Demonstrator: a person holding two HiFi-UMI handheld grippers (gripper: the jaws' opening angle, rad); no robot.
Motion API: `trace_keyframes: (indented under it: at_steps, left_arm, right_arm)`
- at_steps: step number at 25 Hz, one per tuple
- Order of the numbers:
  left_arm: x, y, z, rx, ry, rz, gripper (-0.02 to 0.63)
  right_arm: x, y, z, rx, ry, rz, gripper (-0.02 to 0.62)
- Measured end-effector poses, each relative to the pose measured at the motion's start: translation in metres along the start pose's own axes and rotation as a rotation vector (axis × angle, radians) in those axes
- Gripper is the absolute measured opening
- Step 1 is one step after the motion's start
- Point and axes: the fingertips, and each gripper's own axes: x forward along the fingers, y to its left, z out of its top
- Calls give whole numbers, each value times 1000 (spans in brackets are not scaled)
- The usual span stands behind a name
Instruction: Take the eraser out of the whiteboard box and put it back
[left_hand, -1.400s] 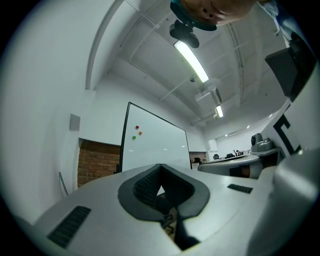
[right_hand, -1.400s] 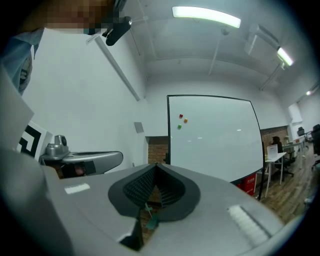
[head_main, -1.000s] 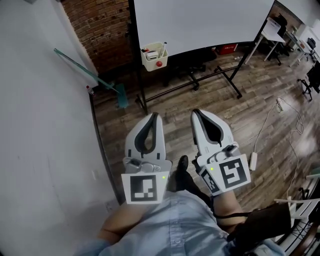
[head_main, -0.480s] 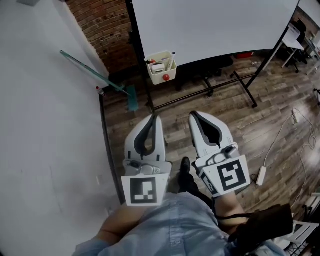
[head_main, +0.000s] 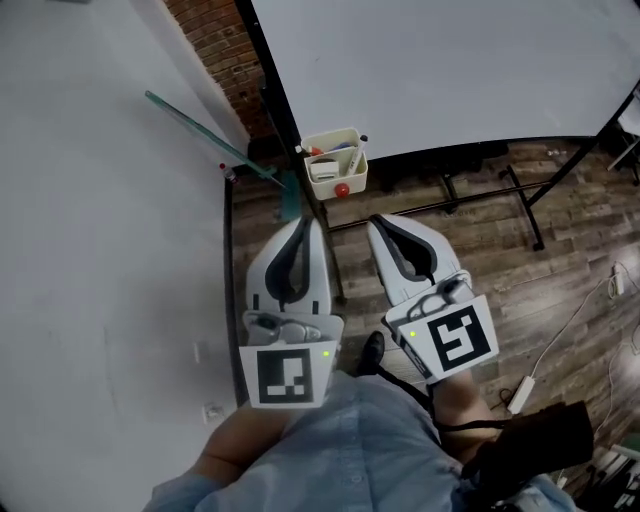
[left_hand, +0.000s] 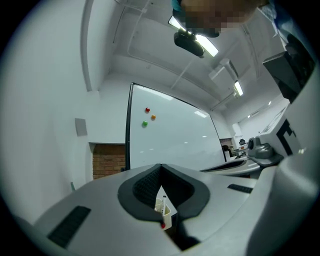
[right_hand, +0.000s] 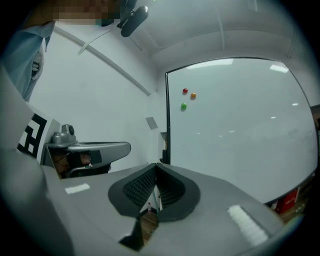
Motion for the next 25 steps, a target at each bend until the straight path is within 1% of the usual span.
trace_keyframes:
  at_steps: [4, 9, 15, 19, 21, 25]
  left_arm:
    - [16, 4, -3, 7, 10, 45, 5]
    - [30, 15, -7, 9, 14, 89, 5]
    - [52, 33, -19, -10, 3, 96, 5]
    - [70, 50, -37, -44, 22, 90, 5]
    - [79, 62, -47, -61, 36, 86, 5]
    - [99, 82, -63, -93, 54, 81, 5]
  right_arm:
    - [16, -14, -2, -6, -2, 52, 3]
    - [35, -23, -4, -15, 5, 94, 5]
    - [62, -30, -15, -36, 33, 115, 8]
    - [86, -33, -29, -42, 69, 138, 25]
    - [100, -34, -40, -48, 105, 154, 56]
    - [126, -34, -64, -65, 170, 212, 149]
